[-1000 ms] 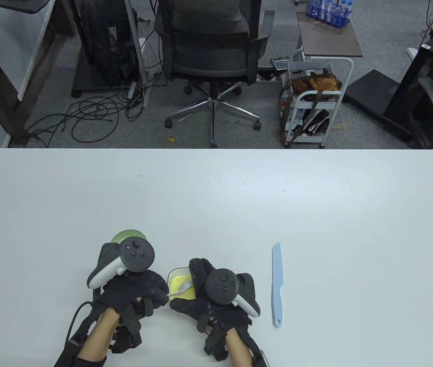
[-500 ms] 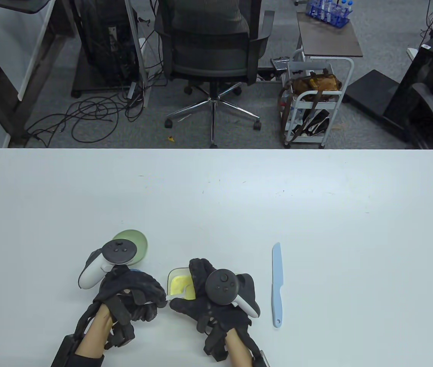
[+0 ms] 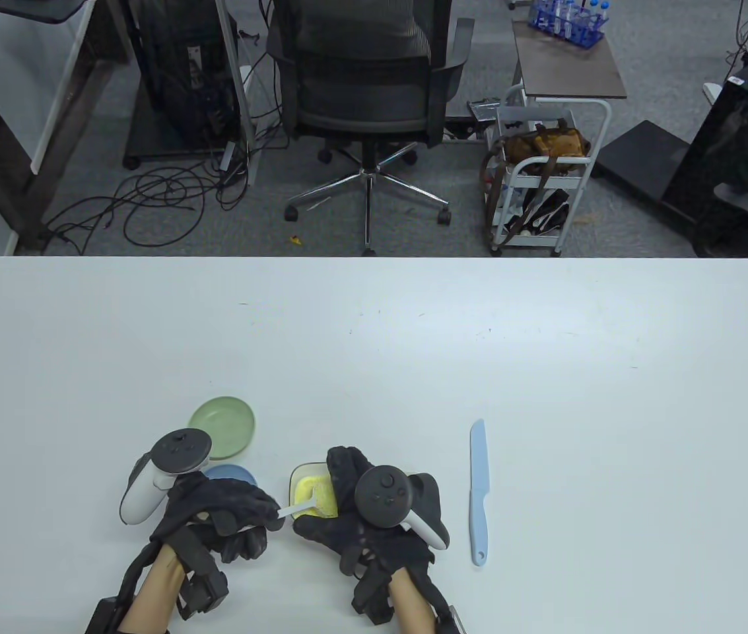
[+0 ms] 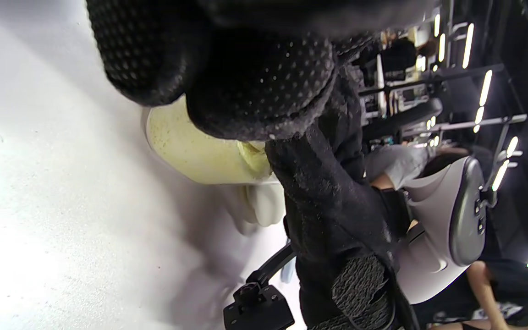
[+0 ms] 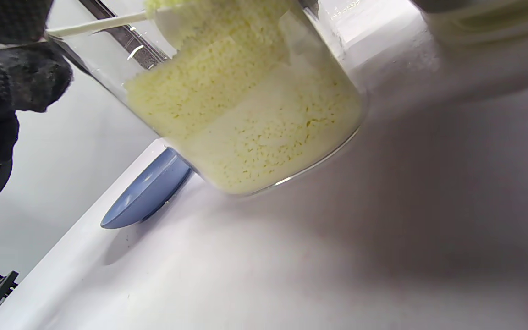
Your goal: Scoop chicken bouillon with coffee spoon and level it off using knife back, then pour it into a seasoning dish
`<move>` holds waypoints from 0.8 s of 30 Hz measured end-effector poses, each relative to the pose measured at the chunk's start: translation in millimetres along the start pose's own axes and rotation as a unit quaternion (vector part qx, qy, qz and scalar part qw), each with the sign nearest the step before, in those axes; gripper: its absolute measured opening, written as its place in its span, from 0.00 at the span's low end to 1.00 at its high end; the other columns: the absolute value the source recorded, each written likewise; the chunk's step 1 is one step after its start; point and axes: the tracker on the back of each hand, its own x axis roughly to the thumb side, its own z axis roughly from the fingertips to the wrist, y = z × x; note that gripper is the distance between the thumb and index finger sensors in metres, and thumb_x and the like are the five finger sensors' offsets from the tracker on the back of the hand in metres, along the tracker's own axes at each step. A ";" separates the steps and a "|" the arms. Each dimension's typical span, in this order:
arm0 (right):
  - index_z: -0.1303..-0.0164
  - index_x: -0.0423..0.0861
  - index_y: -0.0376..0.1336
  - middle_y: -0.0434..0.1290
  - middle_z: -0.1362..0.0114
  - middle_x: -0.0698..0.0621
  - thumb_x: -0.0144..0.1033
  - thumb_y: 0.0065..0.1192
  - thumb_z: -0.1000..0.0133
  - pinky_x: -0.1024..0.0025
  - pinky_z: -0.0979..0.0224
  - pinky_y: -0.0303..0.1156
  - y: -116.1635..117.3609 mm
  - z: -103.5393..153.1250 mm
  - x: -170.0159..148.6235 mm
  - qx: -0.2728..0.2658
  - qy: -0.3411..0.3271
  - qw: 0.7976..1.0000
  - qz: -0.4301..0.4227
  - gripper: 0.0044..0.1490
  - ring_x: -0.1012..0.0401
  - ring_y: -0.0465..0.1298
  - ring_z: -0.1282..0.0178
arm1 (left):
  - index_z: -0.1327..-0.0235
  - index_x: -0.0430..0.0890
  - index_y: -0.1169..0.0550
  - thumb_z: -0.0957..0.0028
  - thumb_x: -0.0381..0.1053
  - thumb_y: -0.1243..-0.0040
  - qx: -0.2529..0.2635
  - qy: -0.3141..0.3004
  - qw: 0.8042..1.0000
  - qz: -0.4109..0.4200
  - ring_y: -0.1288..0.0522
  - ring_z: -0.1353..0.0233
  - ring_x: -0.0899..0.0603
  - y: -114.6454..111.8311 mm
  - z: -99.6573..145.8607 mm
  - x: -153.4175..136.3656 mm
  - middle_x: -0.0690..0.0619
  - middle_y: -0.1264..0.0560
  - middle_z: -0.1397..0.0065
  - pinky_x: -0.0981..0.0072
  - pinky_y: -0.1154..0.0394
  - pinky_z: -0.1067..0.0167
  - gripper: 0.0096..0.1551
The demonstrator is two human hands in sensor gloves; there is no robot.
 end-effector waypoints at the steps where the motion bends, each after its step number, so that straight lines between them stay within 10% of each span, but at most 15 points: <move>1: 0.25 0.48 0.27 0.31 0.17 0.37 0.67 0.62 0.50 0.28 0.23 0.42 -0.1 0.0 0.0 0.000 0.000 1.000 0.000 0.66 0.34 0.41 0.18 | 0.57 0.24 0.19 0.50 0.45 0.36 0.008 -0.004 1.000 0.006 0.21 0.92 0.63 1.4 2.9 -1.8 0.41 0.13 0.76 0.68 0.19 0.67 0.25; 24: 0.26 0.48 0.27 0.31 0.17 0.37 0.67 0.62 0.51 0.28 0.23 0.43 -0.4 0.9 -0.2 -0.003 0.004 1.000 0.007 0.66 0.34 0.41 0.18 | 0.56 0.24 0.20 0.50 0.46 0.36 0.020 -0.086 0.993 0.081 0.21 0.92 0.62 8.7 26.4 -21.7 0.40 0.14 0.75 0.67 0.19 0.66 0.25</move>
